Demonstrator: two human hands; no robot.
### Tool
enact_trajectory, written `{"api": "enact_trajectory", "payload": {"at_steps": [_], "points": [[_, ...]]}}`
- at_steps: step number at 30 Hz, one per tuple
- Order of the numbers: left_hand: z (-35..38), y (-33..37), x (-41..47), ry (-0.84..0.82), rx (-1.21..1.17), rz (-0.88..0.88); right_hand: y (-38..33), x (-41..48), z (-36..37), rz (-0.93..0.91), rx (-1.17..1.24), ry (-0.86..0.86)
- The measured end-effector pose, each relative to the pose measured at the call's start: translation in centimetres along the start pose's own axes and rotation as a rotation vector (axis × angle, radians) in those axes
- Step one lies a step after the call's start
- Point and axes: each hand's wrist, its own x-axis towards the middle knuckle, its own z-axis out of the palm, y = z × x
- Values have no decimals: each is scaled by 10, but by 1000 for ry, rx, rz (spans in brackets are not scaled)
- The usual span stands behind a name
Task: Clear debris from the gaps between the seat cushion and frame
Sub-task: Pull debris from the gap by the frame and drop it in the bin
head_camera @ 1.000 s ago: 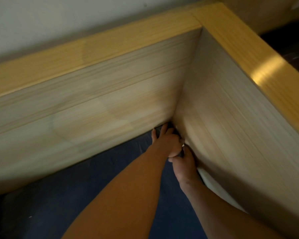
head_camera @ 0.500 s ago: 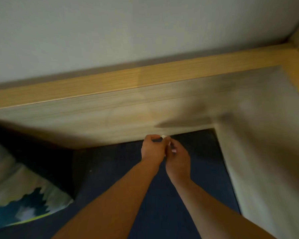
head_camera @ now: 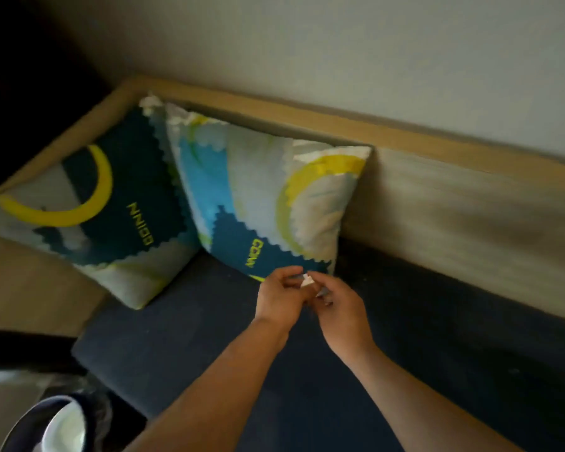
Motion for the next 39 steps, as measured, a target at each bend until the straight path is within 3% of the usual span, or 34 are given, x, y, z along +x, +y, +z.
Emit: {"api": "enact_trajectory", "payload": {"at_steps": [5,8,17,22,27,31,39], "points": [[-169,-33,-35,117,-210,24,-49,-27,143,-60,-80,-240],[-253,-66,-57,285,-407,-27,-68,-53,224,-96,-127,-343],[-437,-176,-100,624,-631,-140,-80,-139,430,-111,-236,-613],[-501,-226,-104,745,-753,-242,-71,-170,525,40,-261,-690],[-544,-239,-93,789,-833,-275,-65,-180,583,84,-237,-697],[-563,-252,-92,744,-714,-349,-63,-186,600,100,-352,-697],[-543,-244,-96,742,-485,-457,-45,-160,521,208,-462,-610]]}}
